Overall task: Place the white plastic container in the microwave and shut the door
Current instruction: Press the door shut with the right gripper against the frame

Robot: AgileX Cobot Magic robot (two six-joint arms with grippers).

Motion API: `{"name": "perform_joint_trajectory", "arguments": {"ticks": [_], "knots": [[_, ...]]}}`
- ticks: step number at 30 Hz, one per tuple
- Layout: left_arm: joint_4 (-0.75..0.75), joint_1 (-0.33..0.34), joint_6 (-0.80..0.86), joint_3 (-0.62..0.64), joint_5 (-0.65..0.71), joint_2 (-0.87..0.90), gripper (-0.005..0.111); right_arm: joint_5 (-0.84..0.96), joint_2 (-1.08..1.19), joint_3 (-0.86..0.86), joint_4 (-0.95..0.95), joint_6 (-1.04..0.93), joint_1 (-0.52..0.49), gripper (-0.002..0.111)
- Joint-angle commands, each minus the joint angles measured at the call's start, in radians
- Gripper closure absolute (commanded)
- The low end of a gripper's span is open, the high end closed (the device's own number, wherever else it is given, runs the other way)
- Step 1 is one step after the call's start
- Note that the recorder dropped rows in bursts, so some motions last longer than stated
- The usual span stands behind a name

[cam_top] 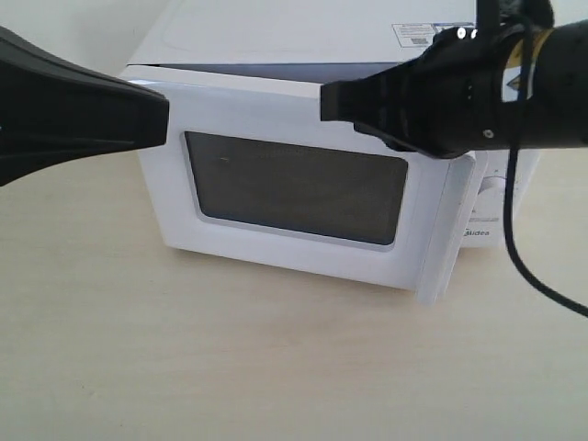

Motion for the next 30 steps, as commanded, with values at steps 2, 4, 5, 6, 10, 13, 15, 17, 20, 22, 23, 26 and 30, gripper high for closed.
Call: {"name": "perform_joint_trajectory", "arguments": {"ticks": [2, 4, 5, 6, 10, 13, 15, 17, 20, 22, 23, 26, 30], "knots": [[-0.009, -0.005, -0.007, 0.005, -0.001, -0.008, 0.102, -0.019, 0.071, -0.004, -0.142, 0.132, -0.012, 0.108], [-0.009, -0.005, -0.007, 0.005, -0.001, -0.008, 0.102, -0.023, 0.08, -0.004, -0.168, 0.157, -0.024, 0.108], [-0.009, -0.005, -0.007, 0.005, -0.001, -0.008, 0.102, -0.023, 0.08, -0.004, -0.173, 0.164, -0.036, 0.108], [-0.009, -0.005, -0.007, 0.005, -0.001, -0.008, 0.102, -0.023, 0.08, -0.004, -0.176, 0.164, -0.048, 0.108], [-0.009, -0.005, -0.007, 0.005, -0.001, -0.008, 0.102, -0.029, 0.08, -0.004, -0.177, 0.182, -0.099, 0.108], [-0.009, -0.005, -0.007, 0.005, -0.001, -0.008, 0.102, -0.04, 0.08, -0.004, -0.177, 0.182, -0.113, 0.108], [-0.009, -0.005, -0.007, 0.005, -0.001, -0.008, 0.102, -0.053, 0.08, -0.004, -0.177, 0.182, -0.113, 0.108], [-0.009, -0.005, -0.007, 0.005, -0.001, -0.008, 0.102, -0.079, 0.08, -0.004, -0.177, 0.182, -0.113, 0.108], [-0.009, -0.005, -0.007, 0.005, -0.001, -0.008, 0.102, -0.101, 0.08, -0.008, -0.177, 0.182, -0.113, 0.108], [-0.009, -0.005, -0.007, 0.005, 0.001, -0.008, 0.102, -0.101, 0.085, -0.015, -0.177, 0.182, -0.113, 0.108], [-0.009, -0.005, -0.007, 0.005, 0.001, -0.008, 0.102, -0.117, 0.092, -0.018, -0.177, 0.183, -0.118, 0.108], [-0.009, -0.005, -0.007, 0.005, 0.001, -0.008, 0.102, -0.131, 0.118, -0.018, -0.177, 0.189, -0.131, 0.108], [-0.009, -0.005, -0.007, 0.005, 0.001, -0.008, 0.102, -0.173, 0.142, -0.018, -0.177, 0.189, -0.165, 0.108]]}}
